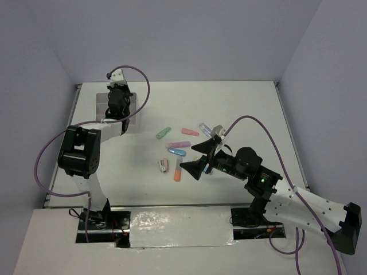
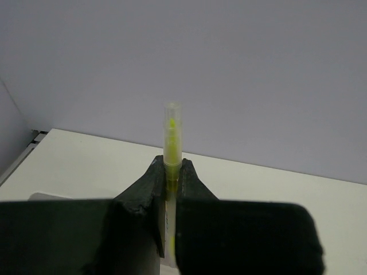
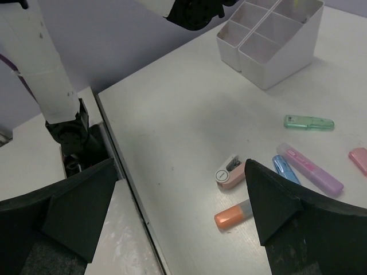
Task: Sort the stationery into containers
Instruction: Place the pen in the storage box.
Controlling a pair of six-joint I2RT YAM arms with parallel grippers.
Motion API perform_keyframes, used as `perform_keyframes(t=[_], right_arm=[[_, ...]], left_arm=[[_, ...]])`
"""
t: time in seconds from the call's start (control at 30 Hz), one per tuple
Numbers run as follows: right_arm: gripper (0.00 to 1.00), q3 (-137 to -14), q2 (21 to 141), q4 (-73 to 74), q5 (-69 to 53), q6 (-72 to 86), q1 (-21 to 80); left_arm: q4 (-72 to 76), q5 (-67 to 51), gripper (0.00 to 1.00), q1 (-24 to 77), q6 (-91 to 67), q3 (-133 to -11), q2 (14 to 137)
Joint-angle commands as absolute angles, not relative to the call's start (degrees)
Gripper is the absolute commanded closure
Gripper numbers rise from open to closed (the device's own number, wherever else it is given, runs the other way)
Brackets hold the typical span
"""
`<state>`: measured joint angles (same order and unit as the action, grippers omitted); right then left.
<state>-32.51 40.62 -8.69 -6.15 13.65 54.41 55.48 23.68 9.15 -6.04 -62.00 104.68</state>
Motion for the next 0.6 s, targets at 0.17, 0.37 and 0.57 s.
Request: perform_keyframes(t=[0.17, 0.37, 0.57], right_arm=[[0.00, -34.01, 44.47, -13.97, -8.53, 12.48, 54.14], [0.00, -34.36, 45.70, -14.68, -8.53, 12.39, 54.14], [0.00, -34.72, 45.26, -13.19, -7.21, 11.95, 53.97]], left_arm=[[66.27, 21.71, 0.93, 7.12, -8.09, -62.76, 109.24], [65.92, 21.62, 0.62, 7.03, -8.26, -61.35, 109.42], [66.35, 21.71, 0.23, 7.47, -8.79, -58.45, 106.53]])
